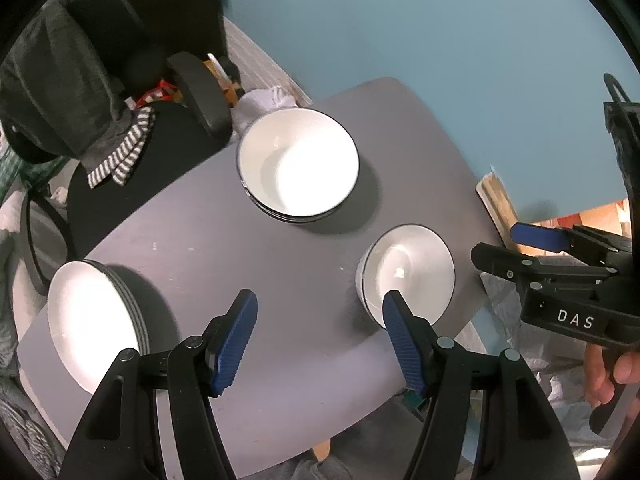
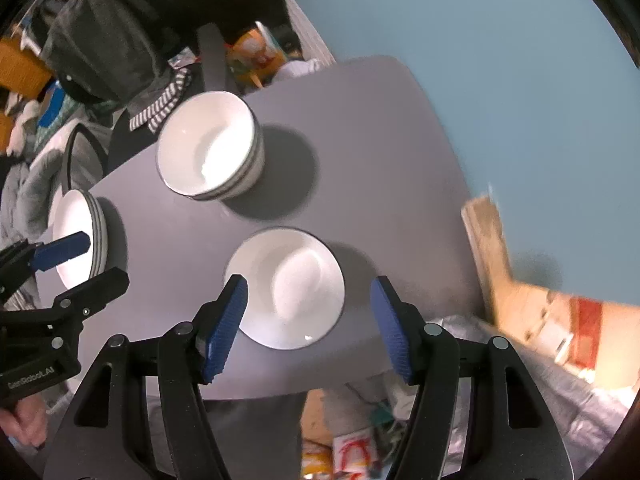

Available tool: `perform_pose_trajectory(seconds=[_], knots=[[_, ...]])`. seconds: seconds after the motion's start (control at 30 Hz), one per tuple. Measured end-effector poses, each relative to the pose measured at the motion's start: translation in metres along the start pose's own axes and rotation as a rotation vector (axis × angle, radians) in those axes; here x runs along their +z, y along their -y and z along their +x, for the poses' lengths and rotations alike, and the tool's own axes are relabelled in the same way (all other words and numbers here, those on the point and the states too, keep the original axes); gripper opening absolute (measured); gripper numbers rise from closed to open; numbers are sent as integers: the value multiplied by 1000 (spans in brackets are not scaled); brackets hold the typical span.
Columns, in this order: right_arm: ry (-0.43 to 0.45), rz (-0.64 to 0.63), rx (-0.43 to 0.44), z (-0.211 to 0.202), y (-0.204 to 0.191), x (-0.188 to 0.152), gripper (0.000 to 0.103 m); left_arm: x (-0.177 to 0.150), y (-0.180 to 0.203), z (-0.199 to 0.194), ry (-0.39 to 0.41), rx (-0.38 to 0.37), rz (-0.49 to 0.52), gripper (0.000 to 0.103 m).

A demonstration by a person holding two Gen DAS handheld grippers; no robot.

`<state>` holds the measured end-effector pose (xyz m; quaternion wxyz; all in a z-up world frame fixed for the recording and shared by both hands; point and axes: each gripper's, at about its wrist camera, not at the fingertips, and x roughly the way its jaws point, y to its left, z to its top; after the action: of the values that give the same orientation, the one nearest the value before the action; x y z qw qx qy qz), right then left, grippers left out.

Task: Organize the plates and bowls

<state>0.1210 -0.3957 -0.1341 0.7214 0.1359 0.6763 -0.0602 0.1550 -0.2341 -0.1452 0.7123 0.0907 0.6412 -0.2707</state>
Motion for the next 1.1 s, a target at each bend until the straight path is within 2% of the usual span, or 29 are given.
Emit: perform_pose_trajectory(seconds=[0.3, 0.6, 0.87, 1.0, 1.1], knots=[[-38, 88, -11, 27, 26, -26, 63, -2, 23, 39, -74, -29, 55, 67], [-51, 119, 24, 57, 41, -39, 63, -3, 36, 73, -138, -43, 72, 67], [-57, 96, 33, 79, 42, -44, 63, -2, 35, 100, -158, -42, 45, 67], [-63, 99, 28, 87, 42, -45, 63, -6, 31, 111, -175, -60, 0, 67], [-66, 103, 29, 92, 42, -45, 63, -6, 31, 116, -176, -46, -4, 67]])
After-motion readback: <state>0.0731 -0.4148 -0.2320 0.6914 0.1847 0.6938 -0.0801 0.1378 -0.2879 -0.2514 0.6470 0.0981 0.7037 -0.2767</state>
